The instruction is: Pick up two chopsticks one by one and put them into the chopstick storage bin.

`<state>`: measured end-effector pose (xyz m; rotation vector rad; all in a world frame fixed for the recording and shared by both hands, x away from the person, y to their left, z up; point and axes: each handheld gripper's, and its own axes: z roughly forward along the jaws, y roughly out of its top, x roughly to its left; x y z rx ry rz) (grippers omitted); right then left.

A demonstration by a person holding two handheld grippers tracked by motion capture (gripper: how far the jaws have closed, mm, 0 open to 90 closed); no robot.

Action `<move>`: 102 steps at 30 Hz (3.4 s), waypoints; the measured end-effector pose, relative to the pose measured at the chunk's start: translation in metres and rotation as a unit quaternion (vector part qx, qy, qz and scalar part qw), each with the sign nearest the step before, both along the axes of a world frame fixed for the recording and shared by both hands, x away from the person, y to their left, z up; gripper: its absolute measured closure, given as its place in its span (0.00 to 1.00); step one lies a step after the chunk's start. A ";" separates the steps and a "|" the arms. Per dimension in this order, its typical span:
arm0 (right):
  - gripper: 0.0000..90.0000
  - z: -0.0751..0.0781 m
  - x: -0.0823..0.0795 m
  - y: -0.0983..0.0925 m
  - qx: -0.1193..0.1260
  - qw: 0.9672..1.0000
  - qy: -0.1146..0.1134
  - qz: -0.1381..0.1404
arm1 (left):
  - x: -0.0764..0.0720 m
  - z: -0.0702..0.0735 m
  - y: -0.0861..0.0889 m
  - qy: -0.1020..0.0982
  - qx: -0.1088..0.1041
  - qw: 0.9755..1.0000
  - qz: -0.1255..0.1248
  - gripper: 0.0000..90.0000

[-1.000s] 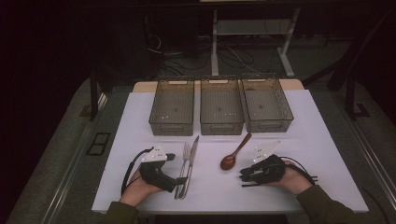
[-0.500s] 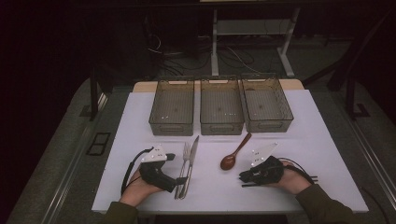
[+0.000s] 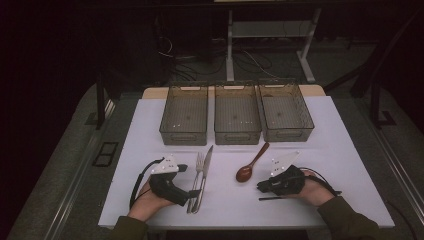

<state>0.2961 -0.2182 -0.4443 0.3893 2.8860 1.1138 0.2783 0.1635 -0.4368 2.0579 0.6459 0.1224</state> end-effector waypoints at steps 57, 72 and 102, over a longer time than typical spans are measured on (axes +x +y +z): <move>0.83 0.006 0.014 -0.104 -0.019 0.985 0.020 -0.169 | -0.002 0.000 0.002 0.001 0.000 1.000 -0.001 0.00; 0.92 0.002 0.017 -0.101 -0.045 0.985 0.007 -0.167 | -0.001 -0.001 0.002 0.001 -0.001 1.000 0.000 0.00; 0.94 0.013 0.020 -0.106 -0.013 0.985 0.016 -0.170 | -0.001 -0.001 0.002 0.001 0.000 1.000 0.000 0.00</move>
